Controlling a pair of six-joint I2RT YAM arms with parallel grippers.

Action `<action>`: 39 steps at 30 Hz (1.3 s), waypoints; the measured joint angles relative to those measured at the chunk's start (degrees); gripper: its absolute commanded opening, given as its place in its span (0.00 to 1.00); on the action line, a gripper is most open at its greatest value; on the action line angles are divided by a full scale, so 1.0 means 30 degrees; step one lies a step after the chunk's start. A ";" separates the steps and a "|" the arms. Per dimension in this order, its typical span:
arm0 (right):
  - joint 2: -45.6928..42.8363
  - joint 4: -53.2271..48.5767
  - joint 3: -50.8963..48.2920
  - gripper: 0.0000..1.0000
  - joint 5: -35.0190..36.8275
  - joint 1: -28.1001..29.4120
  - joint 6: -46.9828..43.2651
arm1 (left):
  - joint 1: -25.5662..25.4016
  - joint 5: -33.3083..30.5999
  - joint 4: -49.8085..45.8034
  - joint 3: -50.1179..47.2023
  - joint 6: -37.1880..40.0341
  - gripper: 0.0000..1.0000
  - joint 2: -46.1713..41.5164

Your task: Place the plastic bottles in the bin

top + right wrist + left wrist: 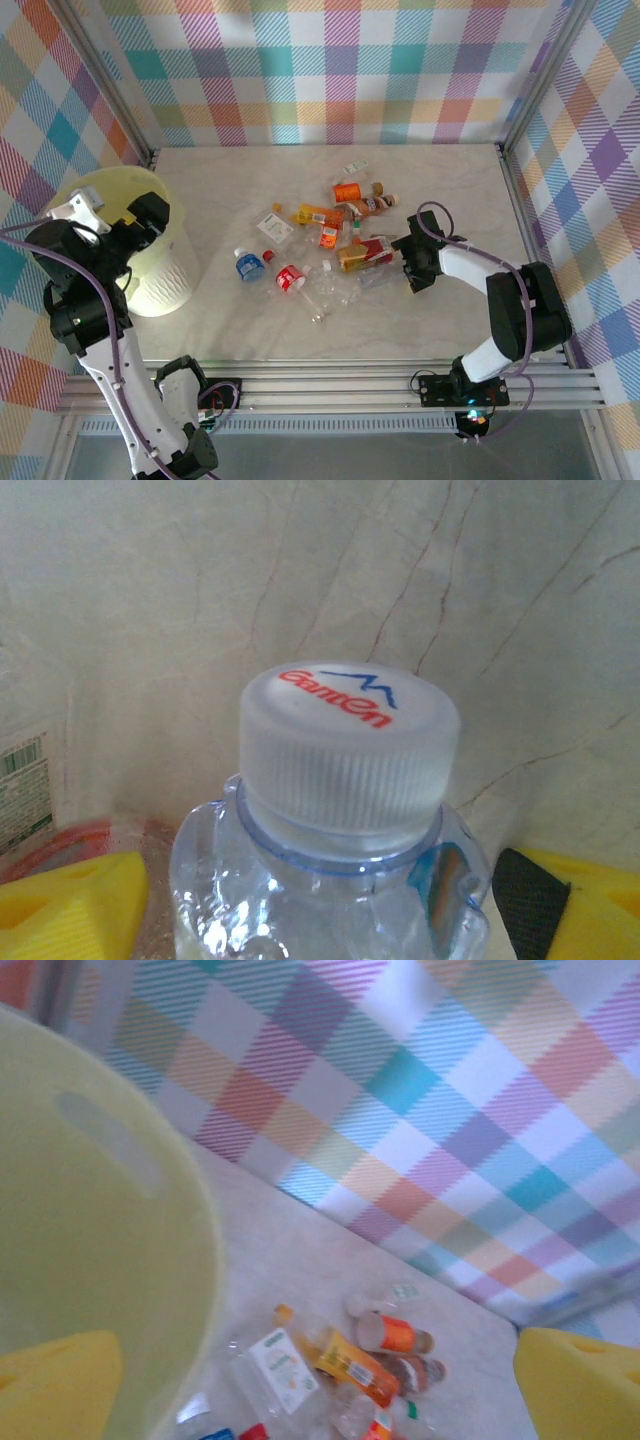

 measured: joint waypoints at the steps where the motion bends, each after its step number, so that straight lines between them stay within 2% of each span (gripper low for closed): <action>1: 0.0000 -0.0022 0.0007 0.86 -0.0044 -0.0044 0.0095 | -0.0007 0.0554 0.0233 -0.0189 -0.0022 1.00 -0.0073; 7: 0.0022 -0.0197 -0.0102 0.73 -0.0095 -0.0153 0.0612 | -0.0933 0.3096 0.1996 -0.1647 -0.0947 1.00 -0.0430; 11: -0.0204 -0.0240 -0.0379 0.65 0.0029 -0.0146 0.0670 | -0.2965 0.3330 0.3089 -0.2550 -0.1610 1.00 -0.0889; 15: -0.0517 -0.0102 -0.0678 0.58 0.0233 -0.0138 0.0459 | -0.5836 0.2987 0.3993 -0.2776 -0.1945 1.00 -0.0852; 22: -0.2718 0.0707 -0.0721 0.51 0.1770 0.0117 -0.1457 | -1.1460 0.0648 0.5923 -0.3293 -0.2011 1.00 0.0539; 29: -0.6244 0.1843 -0.0437 0.47 0.3657 0.1566 -0.5610 | -1.7340 -0.2841 0.6441 -0.2973 -0.0335 1.00 0.4299; 33: -0.6921 0.3504 -0.0270 0.46 0.3577 0.2433 -0.7366 | -1.9205 -0.4415 0.6309 -0.2251 0.0984 1.00 0.6652; 39: -0.6878 0.6914 -0.0270 0.47 0.1545 0.3337 -0.8269 | -2.1551 -0.5559 0.6404 -0.1304 0.2929 1.00 0.9092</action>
